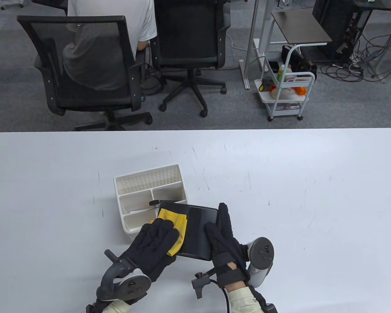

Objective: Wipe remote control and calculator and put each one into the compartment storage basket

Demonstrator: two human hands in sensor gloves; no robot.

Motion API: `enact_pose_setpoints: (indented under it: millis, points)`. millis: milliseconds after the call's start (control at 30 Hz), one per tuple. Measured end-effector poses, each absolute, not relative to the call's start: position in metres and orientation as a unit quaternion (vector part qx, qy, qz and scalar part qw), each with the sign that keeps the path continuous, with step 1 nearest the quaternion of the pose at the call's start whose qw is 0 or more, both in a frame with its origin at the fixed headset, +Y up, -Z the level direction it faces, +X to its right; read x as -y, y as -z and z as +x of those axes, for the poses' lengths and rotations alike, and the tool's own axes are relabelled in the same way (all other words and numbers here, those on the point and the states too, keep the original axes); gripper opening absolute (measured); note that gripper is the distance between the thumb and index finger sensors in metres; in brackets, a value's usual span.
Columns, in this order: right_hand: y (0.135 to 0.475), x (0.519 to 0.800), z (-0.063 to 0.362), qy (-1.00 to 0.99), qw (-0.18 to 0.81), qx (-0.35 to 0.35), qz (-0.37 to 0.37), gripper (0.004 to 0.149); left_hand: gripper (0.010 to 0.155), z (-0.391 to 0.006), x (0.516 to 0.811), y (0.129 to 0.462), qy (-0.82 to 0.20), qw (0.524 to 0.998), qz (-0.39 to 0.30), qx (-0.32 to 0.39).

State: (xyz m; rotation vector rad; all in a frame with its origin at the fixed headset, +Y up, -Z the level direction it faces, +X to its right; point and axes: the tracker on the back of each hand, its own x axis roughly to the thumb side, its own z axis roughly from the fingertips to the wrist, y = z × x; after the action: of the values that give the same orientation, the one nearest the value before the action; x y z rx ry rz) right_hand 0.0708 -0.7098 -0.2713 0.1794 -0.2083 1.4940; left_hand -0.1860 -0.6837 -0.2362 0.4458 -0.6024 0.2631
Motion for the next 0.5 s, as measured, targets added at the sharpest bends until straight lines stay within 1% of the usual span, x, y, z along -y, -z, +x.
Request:
enact_pose_setpoints:
  millis: [67,133,233,367,500]
  points:
    - [0.271,0.710,0.071,-0.674,0.728,0.102,0.073,0.071,0.056,-0.192,0.683,0.239,-0.143,0.934,0.199,0.261]
    - [0.271,0.712,0.073,-0.666,0.735,0.111,0.062,0.071,0.056,-0.193,0.683,0.240,-0.144,0.938,0.194,0.250]
    - [0.272,0.715,0.078,-0.657,0.743,0.118,0.045,0.071,0.056,-0.186,0.683,0.236,-0.116,0.933,0.204,0.274]
    - [0.274,0.715,0.079,-0.674,0.729,0.104,0.058,0.070,0.056,-0.172,0.684,0.231,-0.098,0.923,0.205,0.312]
    - [0.275,0.714,0.072,-0.684,0.720,0.075,0.091,0.070,0.057,-0.174,0.683,0.233,-0.098,0.927,0.209,0.294]
